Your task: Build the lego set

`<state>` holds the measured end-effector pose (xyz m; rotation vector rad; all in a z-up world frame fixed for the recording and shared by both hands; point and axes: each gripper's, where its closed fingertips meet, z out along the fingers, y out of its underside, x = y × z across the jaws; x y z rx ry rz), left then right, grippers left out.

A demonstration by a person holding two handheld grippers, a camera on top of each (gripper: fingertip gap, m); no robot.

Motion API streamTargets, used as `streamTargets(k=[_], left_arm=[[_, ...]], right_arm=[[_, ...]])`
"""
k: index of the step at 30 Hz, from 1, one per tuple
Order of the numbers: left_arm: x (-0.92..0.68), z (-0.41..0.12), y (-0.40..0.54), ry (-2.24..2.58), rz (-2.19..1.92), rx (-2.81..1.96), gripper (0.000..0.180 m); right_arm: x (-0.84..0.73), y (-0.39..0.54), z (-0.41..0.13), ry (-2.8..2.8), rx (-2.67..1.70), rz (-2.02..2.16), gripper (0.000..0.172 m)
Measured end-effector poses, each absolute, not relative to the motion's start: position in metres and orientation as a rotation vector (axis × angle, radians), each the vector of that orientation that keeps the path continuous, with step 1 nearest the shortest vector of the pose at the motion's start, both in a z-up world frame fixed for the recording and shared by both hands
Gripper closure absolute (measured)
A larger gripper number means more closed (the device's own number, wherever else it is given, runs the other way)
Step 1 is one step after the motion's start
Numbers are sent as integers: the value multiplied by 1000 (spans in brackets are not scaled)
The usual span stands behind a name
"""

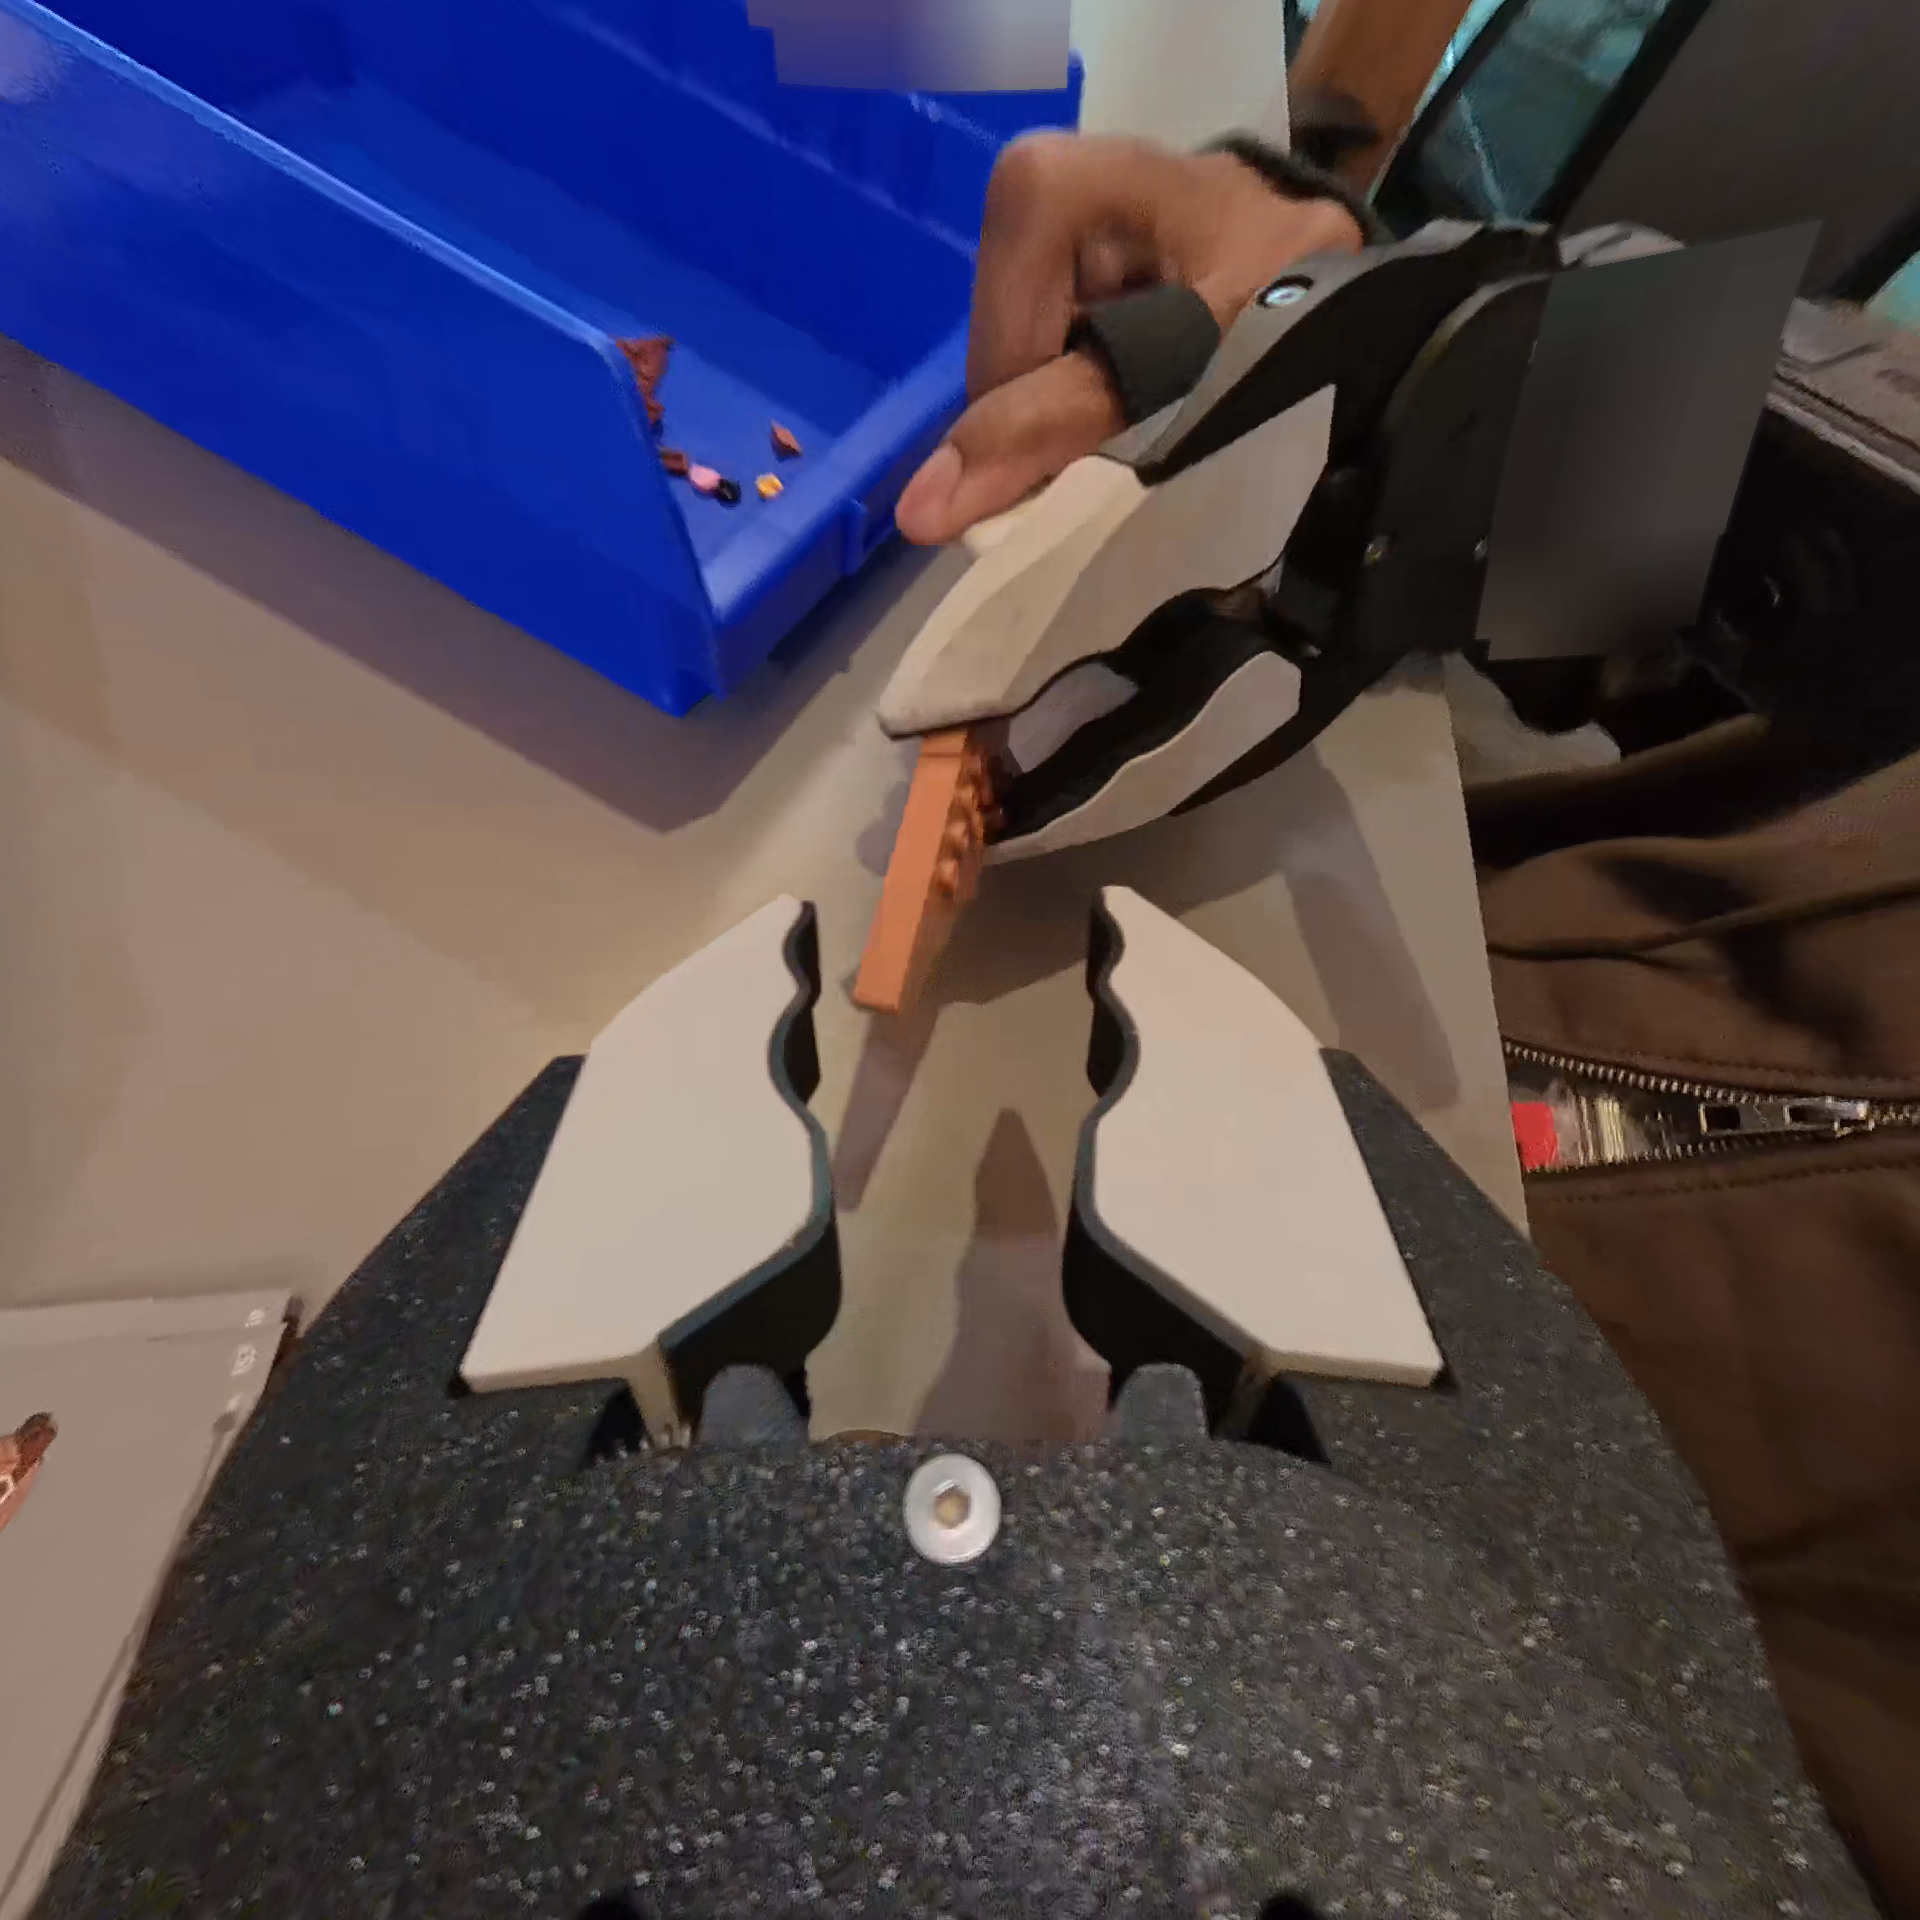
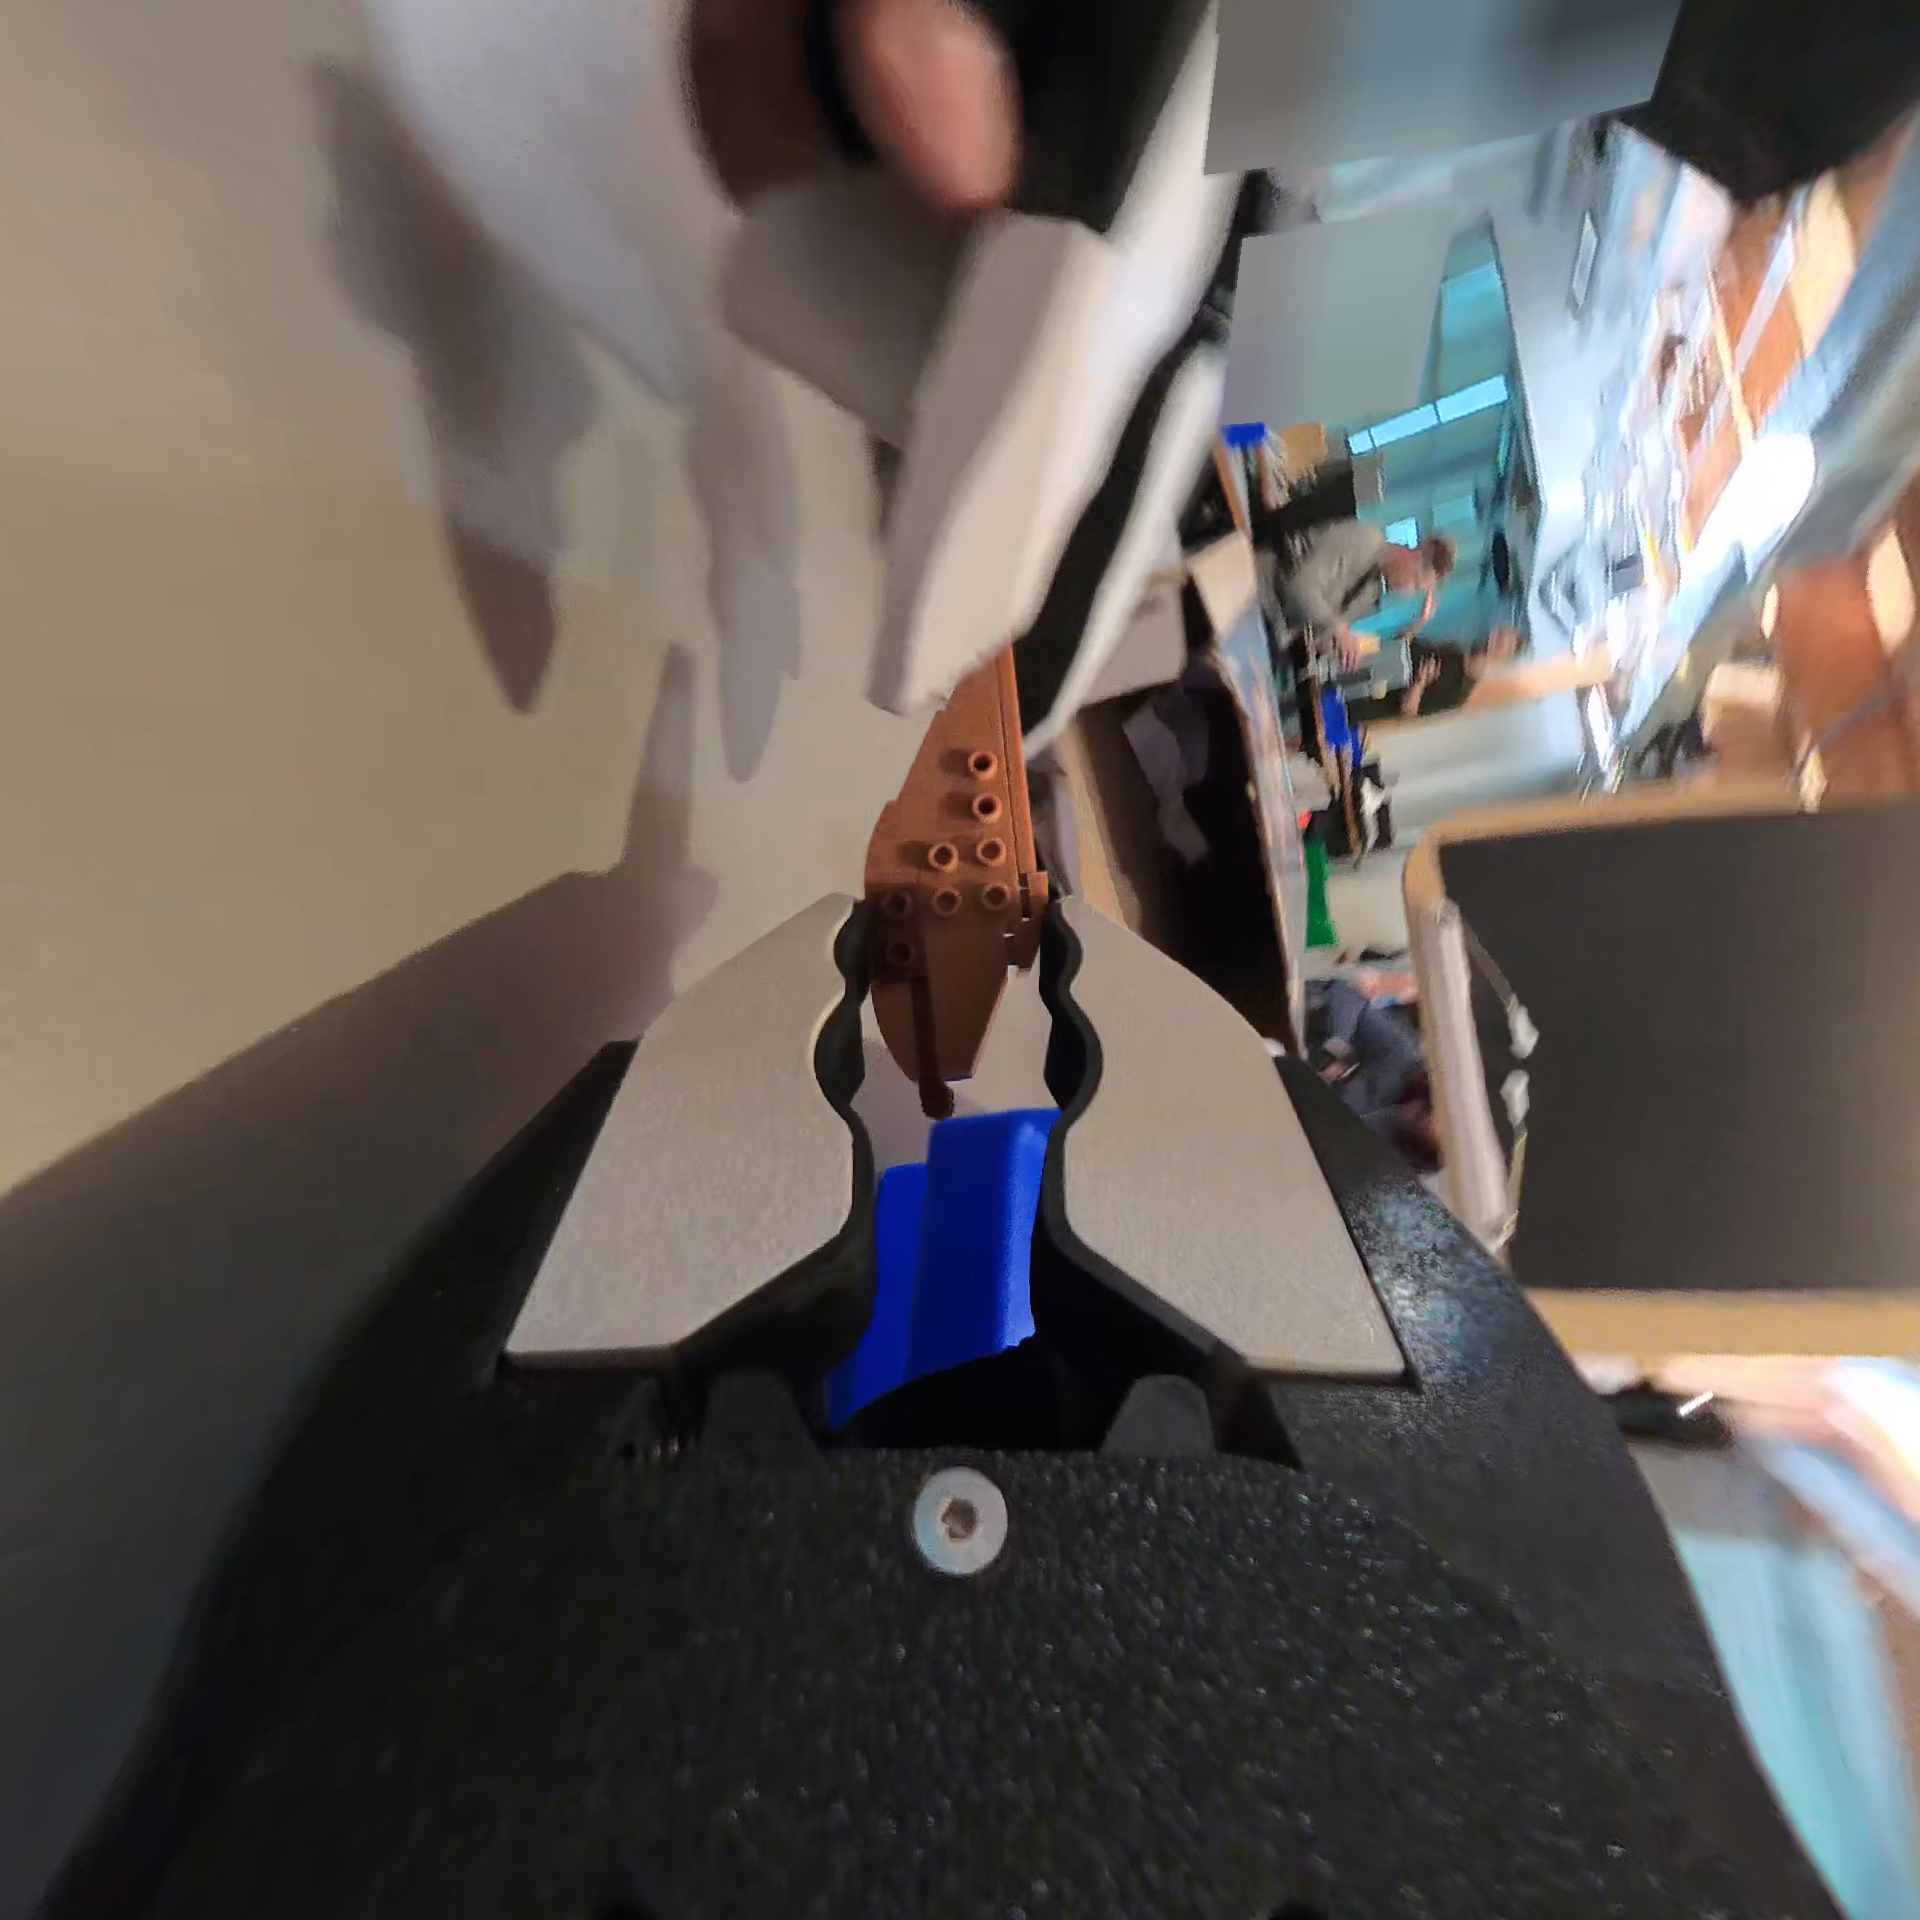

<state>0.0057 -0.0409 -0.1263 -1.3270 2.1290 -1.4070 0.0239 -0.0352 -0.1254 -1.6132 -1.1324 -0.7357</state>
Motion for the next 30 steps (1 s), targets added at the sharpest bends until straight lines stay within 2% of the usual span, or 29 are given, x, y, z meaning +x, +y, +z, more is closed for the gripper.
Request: streamTargets(k=[1, 6, 14, 30], left_arm=[[7, -124, -38, 2088, -1439, -1348, 130], [20, -116, -36, 1924, -1605, -1439, 131], [27, -97, -48, 1764, -1864, -1367, 165], [30, -88, -49, 1626, -2052, -1419, 166]], right_arm=[[26, -34, -121, -1081, -1632, -708, 141], [25, -28, -105, -909, -1666, -602, 141], [25, -23, -93, -804, -1673, -571, 141], [28, -24, -84, -802, -1629, -652, 141]])
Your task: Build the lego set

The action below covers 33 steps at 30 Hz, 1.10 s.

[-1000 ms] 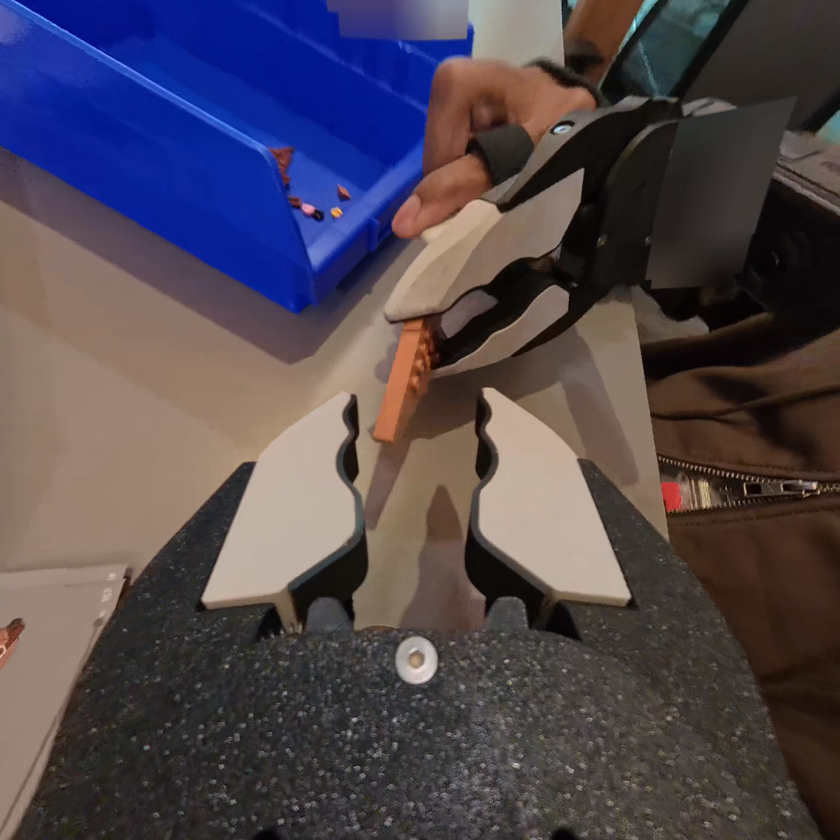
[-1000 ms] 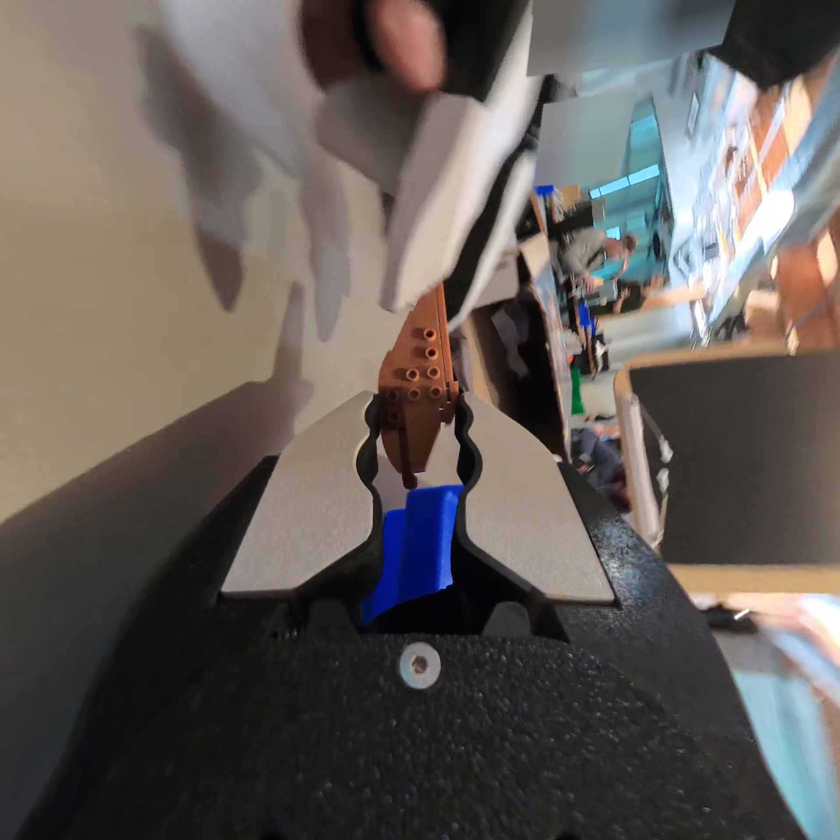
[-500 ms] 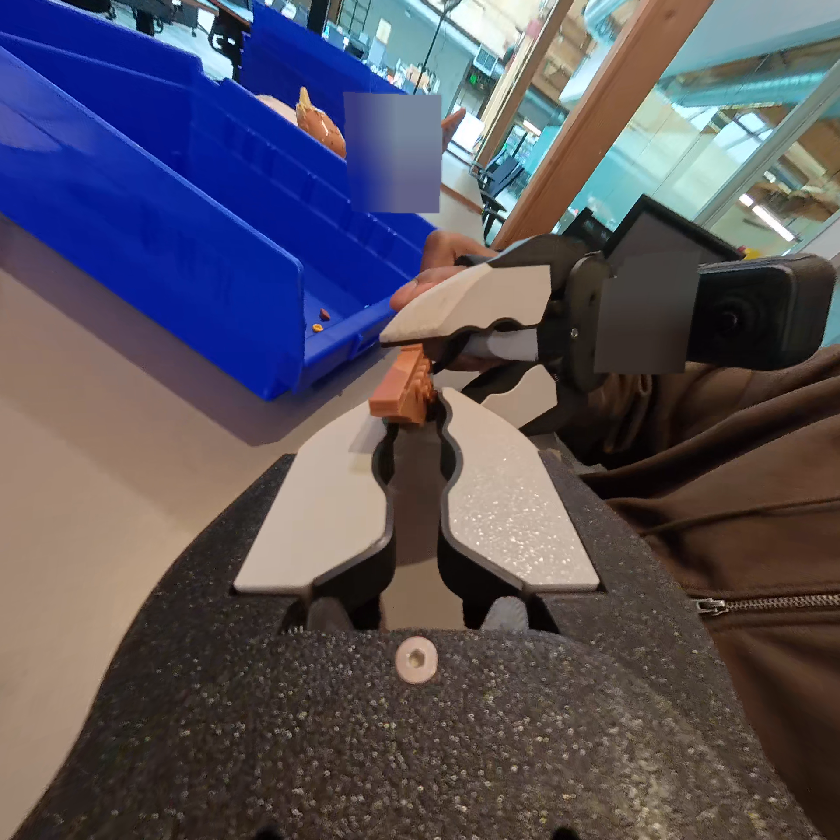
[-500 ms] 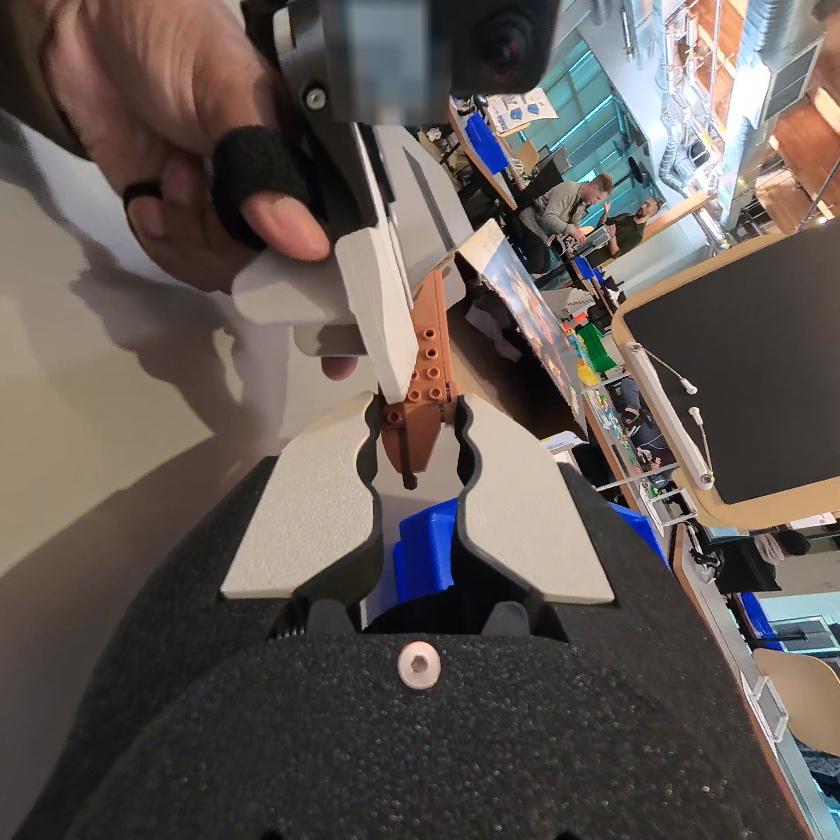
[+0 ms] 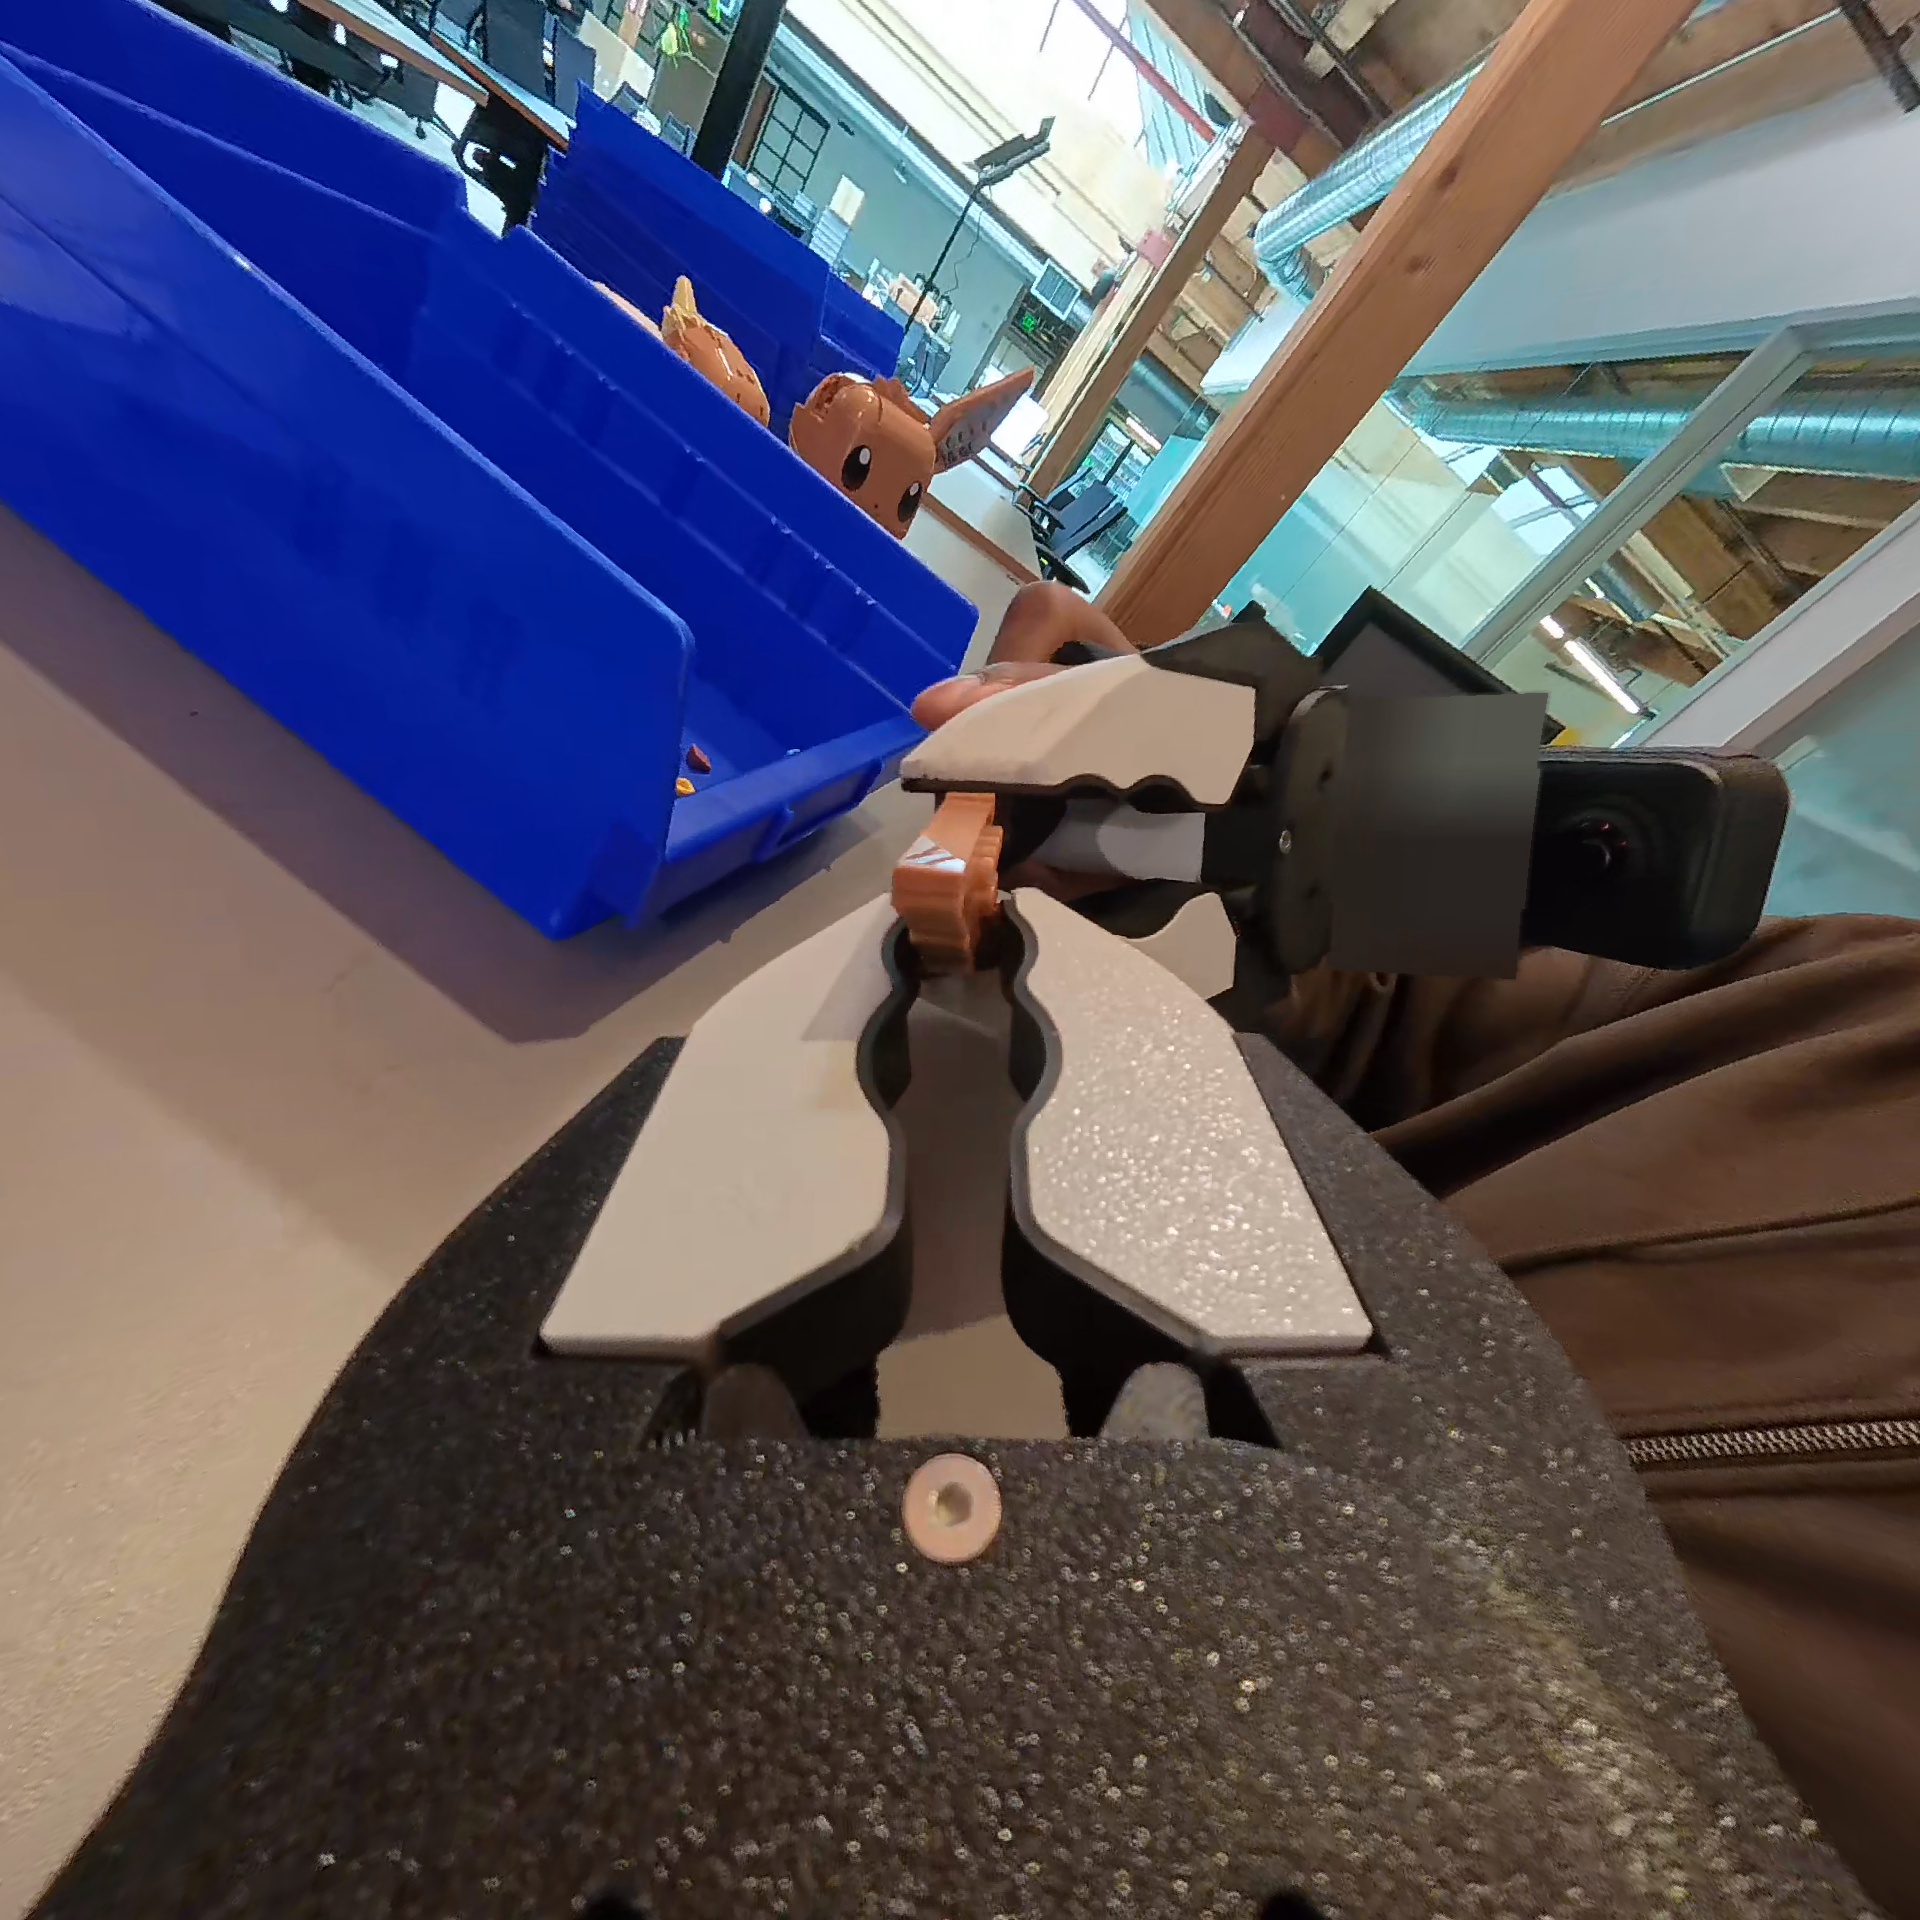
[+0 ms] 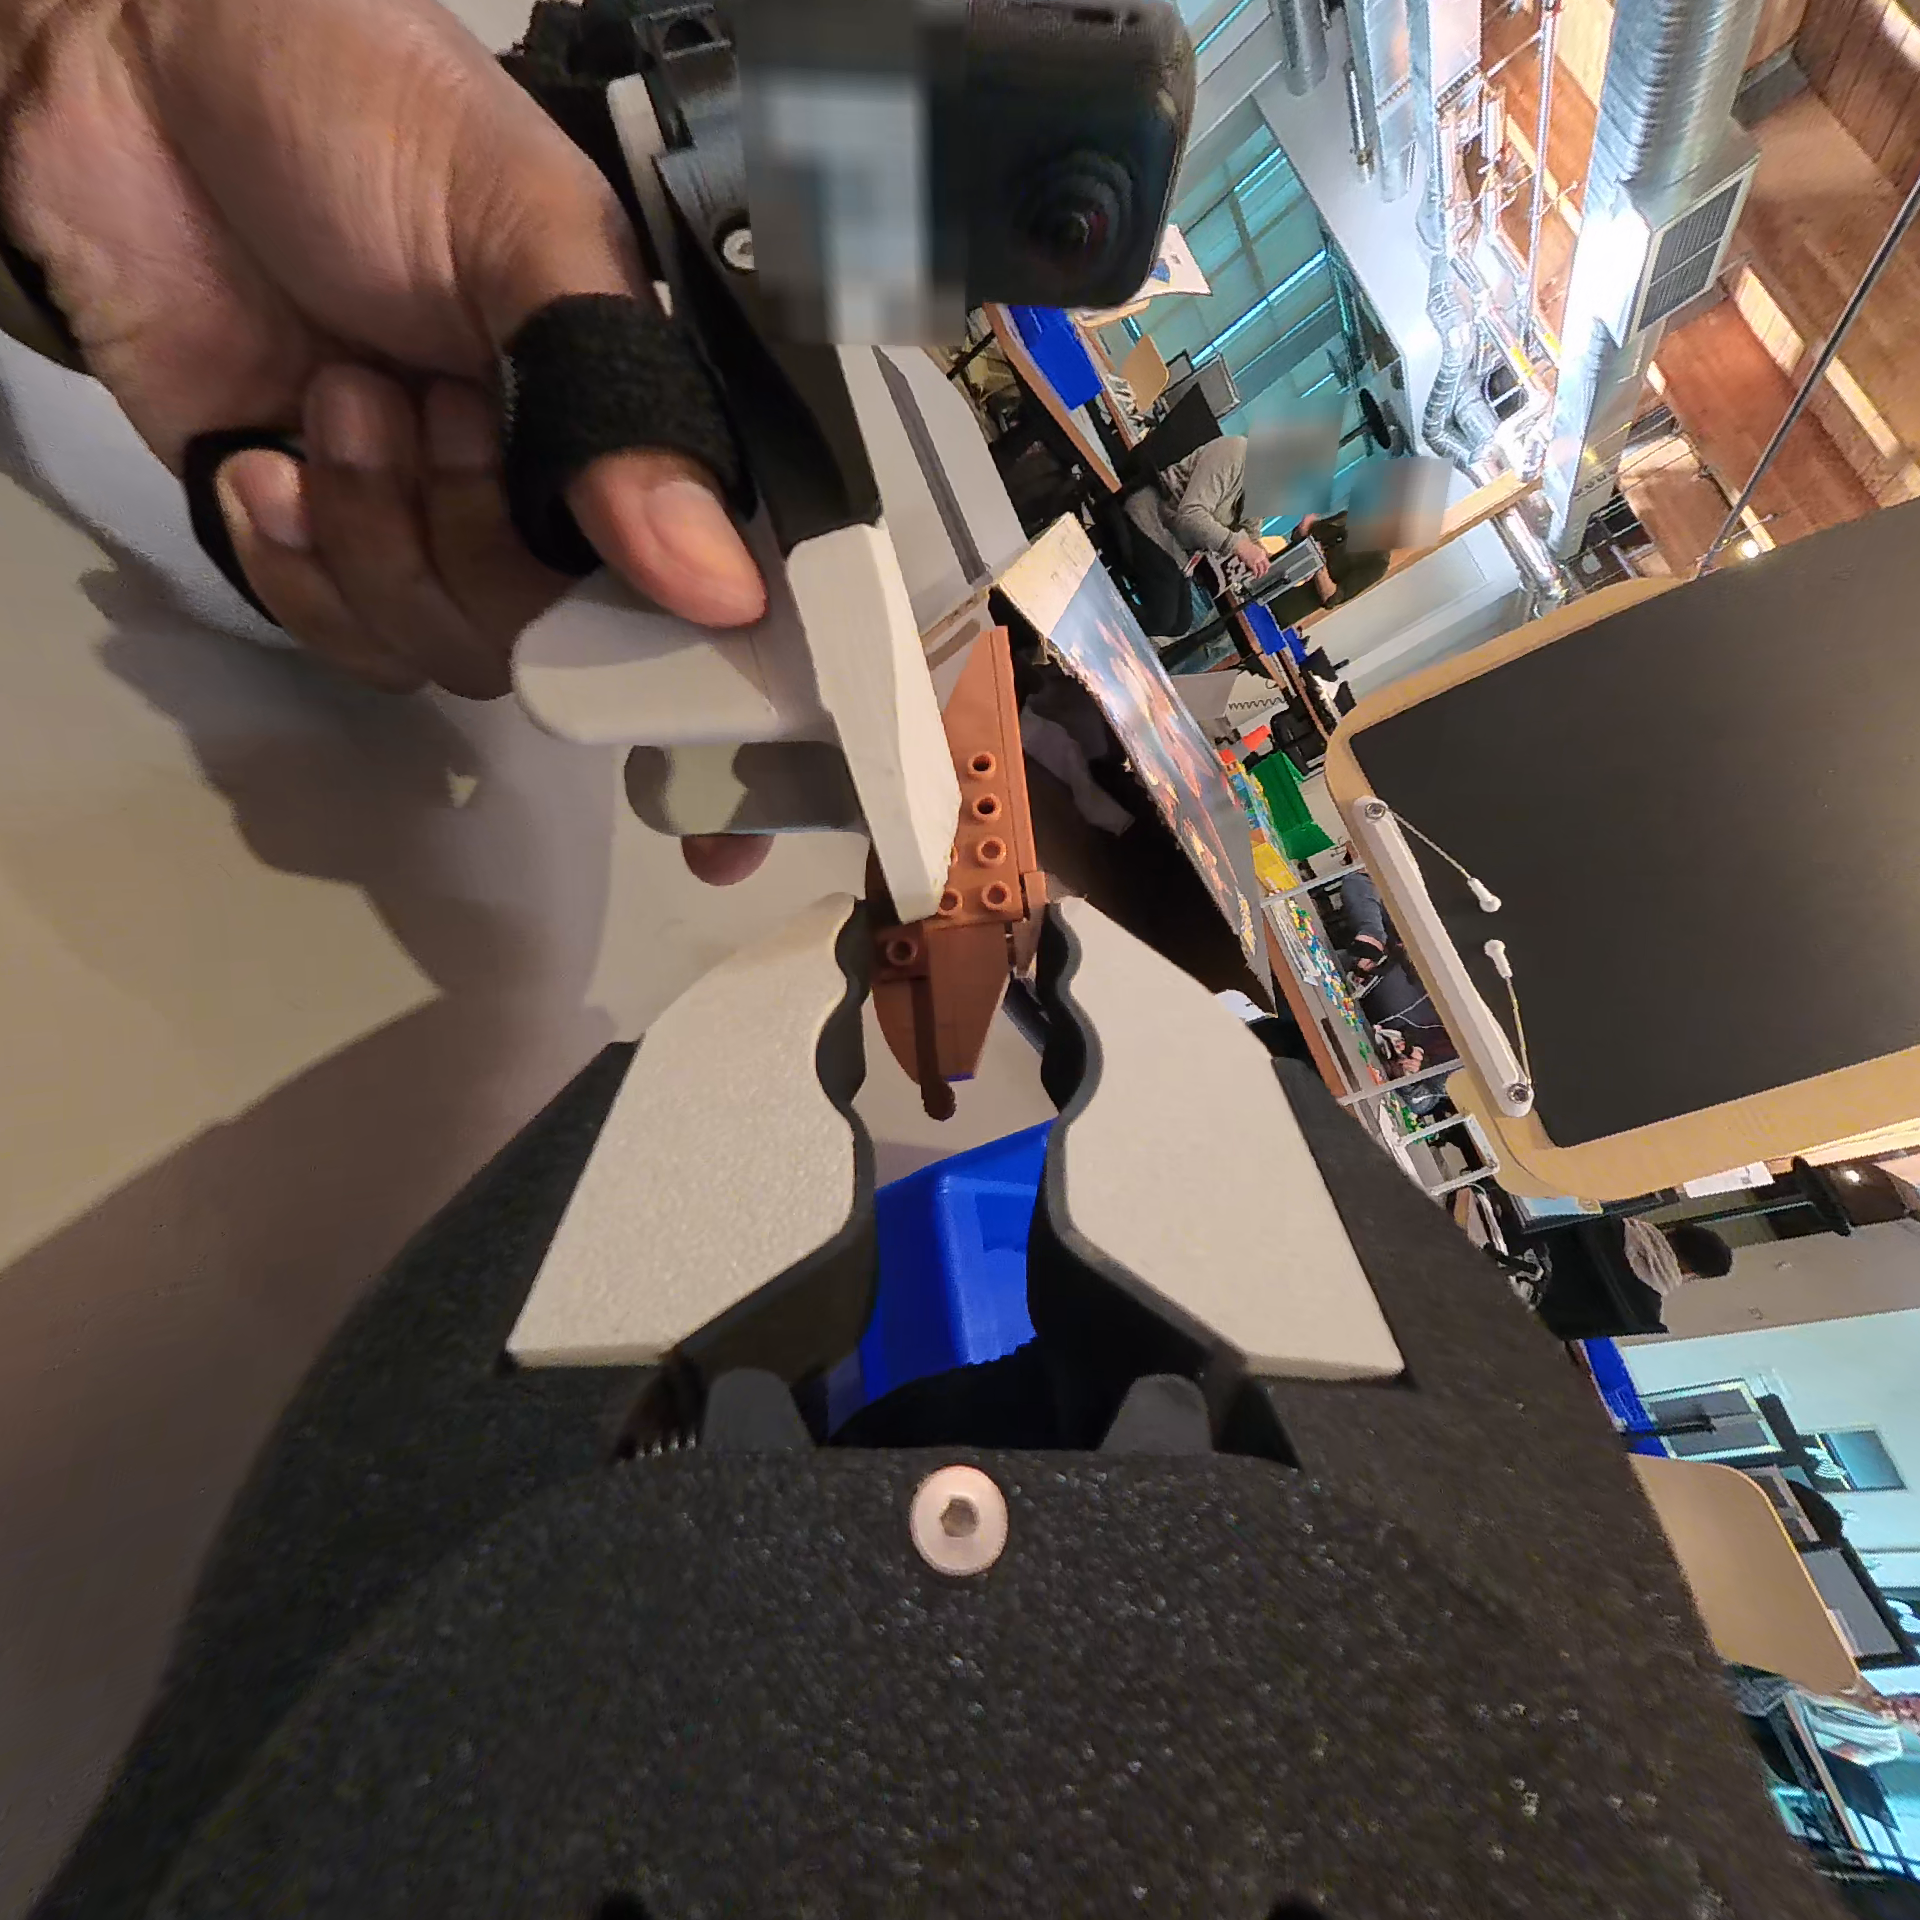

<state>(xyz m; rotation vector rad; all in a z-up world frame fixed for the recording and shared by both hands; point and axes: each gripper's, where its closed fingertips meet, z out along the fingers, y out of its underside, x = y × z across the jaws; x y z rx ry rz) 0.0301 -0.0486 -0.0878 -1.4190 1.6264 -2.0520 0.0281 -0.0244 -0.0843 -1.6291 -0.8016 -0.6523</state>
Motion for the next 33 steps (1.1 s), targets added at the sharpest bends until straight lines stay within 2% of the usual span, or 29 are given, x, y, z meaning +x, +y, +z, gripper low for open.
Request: streamTargets(k=[6, 8, 11, 33], left_arm=[[30, -86, -54, 1644, -2027, -1391, 165], [32, -91, -60, 1685, -1995, -1398, 159], [33, -91, -64, 1694, -1985, -1375, 164], [27, -83, -54, 1660, -2029, -1374, 166]], right_arm=[[23, -25, -84, -827, -1625, -622, 141], [17, -24, -86, -848, -1625, -632, 142], [16, -23, -86, -855, -1633, -660, 142], [24, -28, -81, -841, -1633, -611, 142]])
